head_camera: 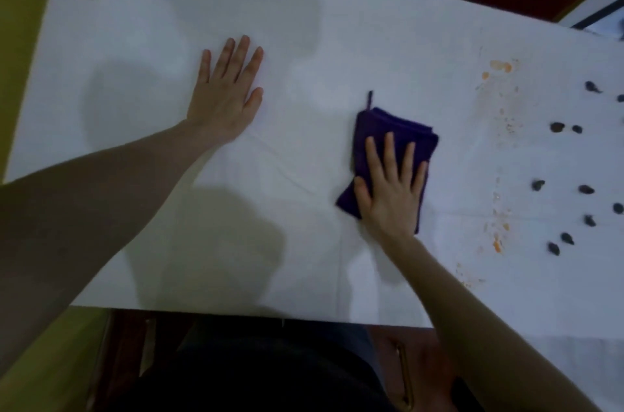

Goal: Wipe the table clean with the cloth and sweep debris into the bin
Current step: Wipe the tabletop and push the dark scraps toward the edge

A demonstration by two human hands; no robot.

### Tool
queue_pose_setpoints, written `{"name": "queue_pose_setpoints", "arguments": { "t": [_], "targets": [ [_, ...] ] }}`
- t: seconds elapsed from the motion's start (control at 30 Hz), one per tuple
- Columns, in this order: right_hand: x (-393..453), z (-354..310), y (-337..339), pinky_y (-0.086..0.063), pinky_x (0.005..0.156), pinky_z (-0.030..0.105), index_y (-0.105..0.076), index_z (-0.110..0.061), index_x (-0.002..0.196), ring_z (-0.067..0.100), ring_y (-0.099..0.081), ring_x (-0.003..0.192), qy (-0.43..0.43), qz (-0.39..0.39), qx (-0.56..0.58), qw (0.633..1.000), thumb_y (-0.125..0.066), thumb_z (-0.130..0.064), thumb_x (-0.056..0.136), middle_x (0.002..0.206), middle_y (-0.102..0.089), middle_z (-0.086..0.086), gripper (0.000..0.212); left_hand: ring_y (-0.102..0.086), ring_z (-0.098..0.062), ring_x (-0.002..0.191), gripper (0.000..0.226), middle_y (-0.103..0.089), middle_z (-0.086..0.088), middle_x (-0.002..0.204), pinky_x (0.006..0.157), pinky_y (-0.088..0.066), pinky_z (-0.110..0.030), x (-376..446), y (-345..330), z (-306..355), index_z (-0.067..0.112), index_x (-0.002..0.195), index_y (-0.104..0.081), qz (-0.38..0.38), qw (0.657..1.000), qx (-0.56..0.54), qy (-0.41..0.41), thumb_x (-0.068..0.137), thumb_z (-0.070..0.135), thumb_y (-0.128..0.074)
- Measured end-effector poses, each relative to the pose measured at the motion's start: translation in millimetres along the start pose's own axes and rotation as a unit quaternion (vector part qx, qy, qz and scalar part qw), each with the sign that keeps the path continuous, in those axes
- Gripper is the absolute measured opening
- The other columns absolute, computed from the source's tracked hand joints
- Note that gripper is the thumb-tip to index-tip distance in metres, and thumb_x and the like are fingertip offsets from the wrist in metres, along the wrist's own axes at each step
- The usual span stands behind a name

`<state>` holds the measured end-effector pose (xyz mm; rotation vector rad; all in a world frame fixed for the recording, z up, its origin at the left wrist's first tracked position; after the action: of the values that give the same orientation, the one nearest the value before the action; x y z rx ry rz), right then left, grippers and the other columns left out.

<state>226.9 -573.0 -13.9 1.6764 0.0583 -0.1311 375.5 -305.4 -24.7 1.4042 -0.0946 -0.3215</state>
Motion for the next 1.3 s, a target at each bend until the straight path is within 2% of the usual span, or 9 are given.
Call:
{"name": "queue_pose_setpoints", "arguments": {
  "t": [0.13, 0.23, 0.33, 0.43, 0.57, 0.67, 0.8, 1.0, 1.3],
  "targets": [
    [-27, -97, -15, -0.004, 0.12, 0.06, -0.017, -0.03, 0.158, 0.037, -0.002, 0.152, 0.13, -0.029, 0.015, 0.991, -0.036, -0.05, 0.097, 0.166, -0.011, 0.003, 0.067, 0.005, -0.021, 0.154, 0.061, 0.003, -0.003, 0.168, 0.124, 0.005, -0.047, -13, 12, 2, 0.022, 0.16, -0.003, -0.004, 0.999, -0.041, -0.003, 0.104, 0.032, -0.026],
    [0, -120, -16, -0.004, 0.12, 0.059, -0.015, -0.033, 0.158, 0.035, -0.002, 0.152, 0.166, -0.04, 0.014, 0.985, -0.034, -0.051, 0.097, 0.166, -0.01, 0.001, 0.067, 0.006, -0.018, 0.154, 0.058, 0.003, -0.002, 0.168, 0.124, 0.005, -0.046, -44, 16, 6, 0.023, 0.16, -0.003, 0.02, 0.998, -0.053, 0.005, 0.105, 0.035, -0.02],
    [39, -88, -7, -0.009, 0.12, 0.056, -0.022, -0.035, 0.156, 0.033, -0.011, 0.152, 0.118, -0.028, 0.008, 0.993, -0.034, -0.053, 0.092, 0.165, -0.016, 0.0, 0.067, 0.003, -0.021, 0.154, 0.059, -0.002, -0.003, 0.168, 0.124, 0.003, -0.047, -79, 9, 13, 0.021, 0.16, -0.008, 0.021, 0.998, -0.052, 0.014, 0.104, 0.038, -0.018],
    [57, -14, 2, -0.007, 0.121, 0.054, -0.021, -0.036, 0.156, 0.032, -0.011, 0.152, 0.006, -0.016, 0.014, 1.0, -0.025, -0.057, 0.09, 0.165, -0.016, -0.001, 0.07, 0.0, -0.023, 0.155, 0.062, -0.005, -0.005, 0.168, 0.124, -0.001, -0.051, -117, -4, 36, 0.019, 0.16, -0.013, 0.007, 0.999, -0.037, -0.025, 0.103, 0.043, -0.019],
    [14, 68, 7, -0.002, 0.121, 0.056, -0.012, -0.035, 0.158, 0.032, -0.002, 0.153, -0.082, -0.014, 0.021, 0.996, -0.018, -0.058, 0.094, 0.167, -0.008, -0.001, 0.069, -0.007, -0.026, 0.154, 0.065, -0.009, -0.007, 0.167, 0.123, -0.009, -0.054, -160, -28, 79, 0.017, 0.159, -0.017, -0.014, 0.996, -0.01, -0.084, 0.101, 0.047, -0.02],
    [-40, 73, 0, -0.003, 0.121, 0.058, -0.013, -0.032, 0.158, 0.033, -0.001, 0.152, -0.096, -0.007, 0.03, 0.995, -0.019, -0.055, 0.096, 0.167, -0.007, 0.001, 0.066, -0.009, -0.025, 0.154, 0.067, -0.01, -0.007, 0.167, 0.123, -0.009, -0.053, -174, -40, 86, 0.017, 0.159, -0.017, -0.024, 0.996, 0.015, -0.082, 0.101, 0.049, -0.021],
    [-95, 18, -12, -0.009, 0.12, 0.059, -0.024, -0.029, 0.157, 0.038, -0.011, 0.151, -0.065, 0.009, 0.018, 0.998, -0.032, -0.05, 0.095, 0.165, -0.017, 0.003, 0.066, -0.008, -0.025, 0.154, 0.067, -0.008, -0.007, 0.167, 0.123, -0.008, -0.053, -174, -39, 87, 0.016, 0.16, -0.013, -0.023, 0.995, 0.029, -0.09, 0.102, 0.05, -0.021],
    [-112, -62, -22, -0.005, 0.12, 0.061, -0.022, -0.029, 0.157, 0.036, -0.004, 0.152, 0.069, -0.006, 0.043, 0.997, -0.036, -0.048, 0.096, 0.166, -0.014, 0.002, 0.066, -0.007, -0.025, 0.154, 0.068, -0.008, -0.007, 0.167, 0.123, -0.009, -0.054, -172, -40, 95, 0.017, 0.16, -0.013, -0.02, 0.996, 0.025, -0.089, 0.101, 0.051, -0.019],
    [-98, 20, -10, -0.006, 0.121, 0.056, -0.023, -0.031, 0.157, 0.032, -0.008, 0.152, 0.072, 0.004, 0.046, 0.996, -0.04, -0.047, 0.095, 0.165, -0.017, 0.001, 0.066, 0.002, -0.022, 0.154, 0.068, -0.002, -0.005, 0.168, 0.124, -0.002, -0.05, -171, -39, 127, 0.018, 0.16, -0.007, -0.013, 0.998, 0.016, -0.052, 0.101, 0.051, -0.016]
  ]
}}
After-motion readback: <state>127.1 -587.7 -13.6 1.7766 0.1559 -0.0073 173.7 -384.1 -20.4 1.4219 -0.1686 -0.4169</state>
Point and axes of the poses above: each hand's wrist, its own x-axis towards the middle knuckle, its own y-axis out of the back of the hand, z = x × y, the point moved 10 cm from there along x, towards the middle knuckle
